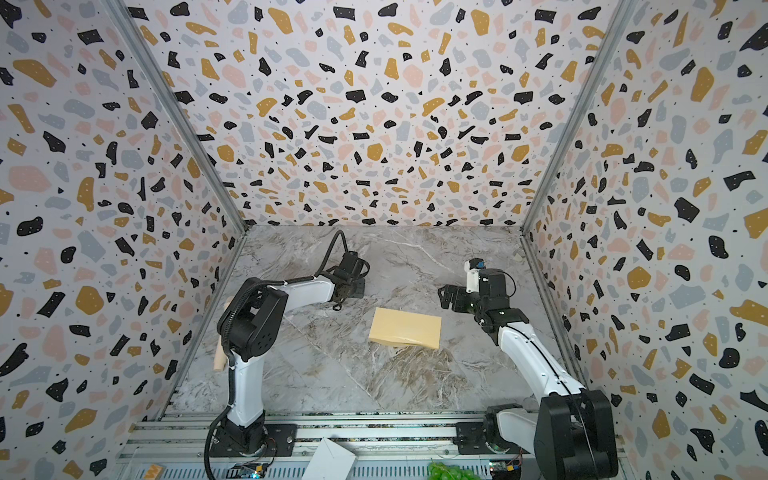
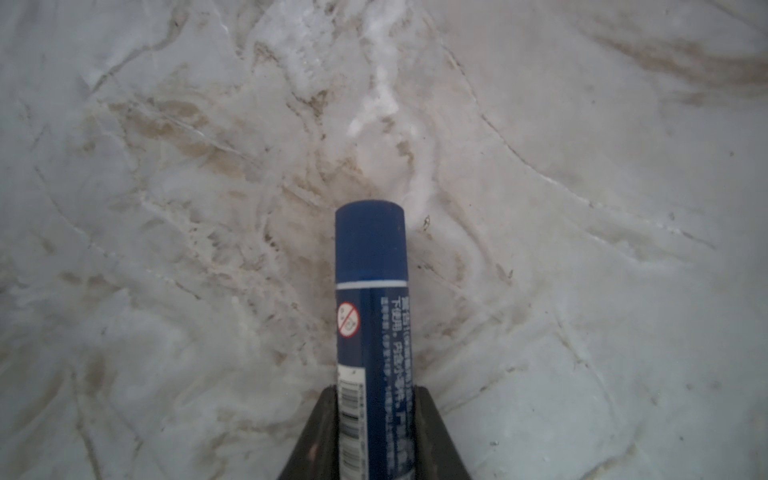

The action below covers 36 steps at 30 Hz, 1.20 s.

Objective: Place the letter into the envelope and seal it
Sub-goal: 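Move the left gripper to the blue glue stick and grasp it, then lift the glue stick with the left gripper while the right gripper grasps its cap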

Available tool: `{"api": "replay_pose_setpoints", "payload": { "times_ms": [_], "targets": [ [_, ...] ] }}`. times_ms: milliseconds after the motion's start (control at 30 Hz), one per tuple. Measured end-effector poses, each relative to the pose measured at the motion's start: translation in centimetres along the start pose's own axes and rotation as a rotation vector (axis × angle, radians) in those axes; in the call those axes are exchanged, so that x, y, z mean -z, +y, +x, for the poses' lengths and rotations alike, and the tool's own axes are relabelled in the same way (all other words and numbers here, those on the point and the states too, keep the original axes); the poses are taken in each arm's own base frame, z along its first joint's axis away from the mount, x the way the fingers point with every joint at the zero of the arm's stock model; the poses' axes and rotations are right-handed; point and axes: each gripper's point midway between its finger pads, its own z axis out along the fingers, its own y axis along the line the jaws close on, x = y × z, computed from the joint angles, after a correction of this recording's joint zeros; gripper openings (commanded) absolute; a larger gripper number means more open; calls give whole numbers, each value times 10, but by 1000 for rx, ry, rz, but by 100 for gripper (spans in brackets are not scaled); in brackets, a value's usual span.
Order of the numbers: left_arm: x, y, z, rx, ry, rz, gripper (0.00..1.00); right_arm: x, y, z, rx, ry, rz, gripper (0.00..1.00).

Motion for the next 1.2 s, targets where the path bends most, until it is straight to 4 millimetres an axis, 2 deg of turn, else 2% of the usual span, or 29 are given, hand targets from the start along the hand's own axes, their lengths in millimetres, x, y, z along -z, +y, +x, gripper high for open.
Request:
{"api": "replay_pose_setpoints", "payload": {
  "times_ms": [133,233,333,433,633,767,1000,1200],
  "targets": [
    [-1,-2,0,1,-8,17,0,-2,2,-2,4,3,-3,99],
    [1,-3,0,2,-24,32,0,0,5,-8,15,-8,-8,99],
    [13,-2,5,0,-31,53,0,2,7,-12,25,-15,-10,99],
    [36,-2,-2,2,-73,92,0,4,9,-14,32,-19,-10,99],
    [95,-14,-38,-17,-249,222,0,13,18,-18,48,-22,-27,99],
    [130,-26,-43,-68,-346,303,0,24,38,-31,84,-48,-89,99],
    [174,-60,-22,-217,-449,423,0,42,92,-57,161,-73,-254,99],
    [208,-73,-14,-310,-557,489,0,53,141,-83,234,-89,-371,99]
  ]
}}
